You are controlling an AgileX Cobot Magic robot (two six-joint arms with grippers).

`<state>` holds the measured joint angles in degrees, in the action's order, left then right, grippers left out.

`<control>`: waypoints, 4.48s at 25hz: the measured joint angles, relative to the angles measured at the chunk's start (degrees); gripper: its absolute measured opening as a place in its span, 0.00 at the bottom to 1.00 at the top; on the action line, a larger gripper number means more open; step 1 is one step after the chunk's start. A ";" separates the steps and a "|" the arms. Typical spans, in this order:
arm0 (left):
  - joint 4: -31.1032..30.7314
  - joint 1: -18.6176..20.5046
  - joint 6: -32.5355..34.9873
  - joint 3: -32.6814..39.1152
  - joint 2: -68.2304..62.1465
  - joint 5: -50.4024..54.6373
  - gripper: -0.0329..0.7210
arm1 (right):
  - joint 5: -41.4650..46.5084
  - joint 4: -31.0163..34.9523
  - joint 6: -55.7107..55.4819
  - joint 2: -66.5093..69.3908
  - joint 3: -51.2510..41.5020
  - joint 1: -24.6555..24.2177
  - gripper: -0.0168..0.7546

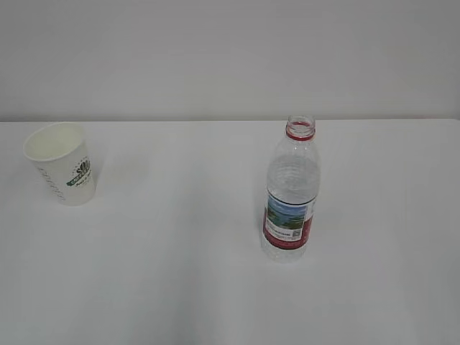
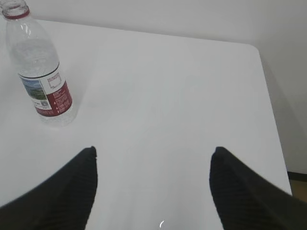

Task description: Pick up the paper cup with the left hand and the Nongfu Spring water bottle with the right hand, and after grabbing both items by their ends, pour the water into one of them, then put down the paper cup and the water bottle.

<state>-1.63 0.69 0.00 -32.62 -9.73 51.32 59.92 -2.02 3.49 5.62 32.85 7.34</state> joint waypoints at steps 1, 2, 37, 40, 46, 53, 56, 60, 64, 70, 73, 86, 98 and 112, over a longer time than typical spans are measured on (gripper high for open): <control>0.00 0.00 0.00 0.00 -0.38 -0.61 0.79 | -0.51 0.00 0.00 0.28 0.47 0.00 0.73; 0.00 0.00 0.00 0.00 -0.70 -1.17 0.79 | -1.01 0.00 0.00 0.70 0.99 0.00 0.73; -0.65 0.00 0.00 0.00 -16.80 -21.53 0.78 | -21.29 0.00 0.12 21.18 2.62 0.00 0.73; -0.64 0.00 0.00 0.00 -19.23 -24.90 0.78 | -21.65 0.22 0.12 21.98 2.62 0.00 0.73; -0.78 -0.10 0.00 0.00 -20.75 -28.38 0.78 | -23.90 0.44 0.12 21.98 2.62 0.00 0.73; -0.13 -0.10 0.00 0.00 -21.23 -33.57 0.78 | -28.80 0.44 0.12 22.91 2.62 0.00 0.73; -0.01 -0.10 0.00 0.00 -22.76 -35.41 0.78 | -30.53 0.44 0.12 24.70 2.71 0.00 0.73; -0.01 -0.10 0.00 0.00 -26.04 -37.02 0.78 | -34.15 0.44 0.12 27.83 2.71 0.00 0.73; -0.01 -0.10 0.00 0.00 -29.03 -40.32 0.78 | -37.14 0.23 0.12 31.52 2.71 0.00 0.73; -0.01 -0.10 0.00 0.00 -33.28 -45.70 0.78 | -42.62 0.15 0.12 36.24 2.71 0.00 0.73; -0.01 -0.10 0.00 0.00 -35.40 -47.85 0.78 | -45.58 0.12 0.12 38.13 2.71 0.00 0.73; -0.01 -0.10 0.00 0.00 -44.09 -55.78 0.78 | -55.49 0.02 0.12 44.30 2.71 0.00 0.73; -0.01 -0.10 0.00 0.00 -52.50 -60.87 0.78 | -62.54 0.02 0.12 53.22 2.71 0.00 0.73; -0.01 -0.10 0.00 0.00 -55.68 -61.00 0.77 | -67.89 -0.25 0.12 59.85 2.73 0.00 0.73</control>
<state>-1.64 0.59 0.00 -32.62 -65.40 -9.68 -7.97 -2.27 3.61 65.47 35.58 7.34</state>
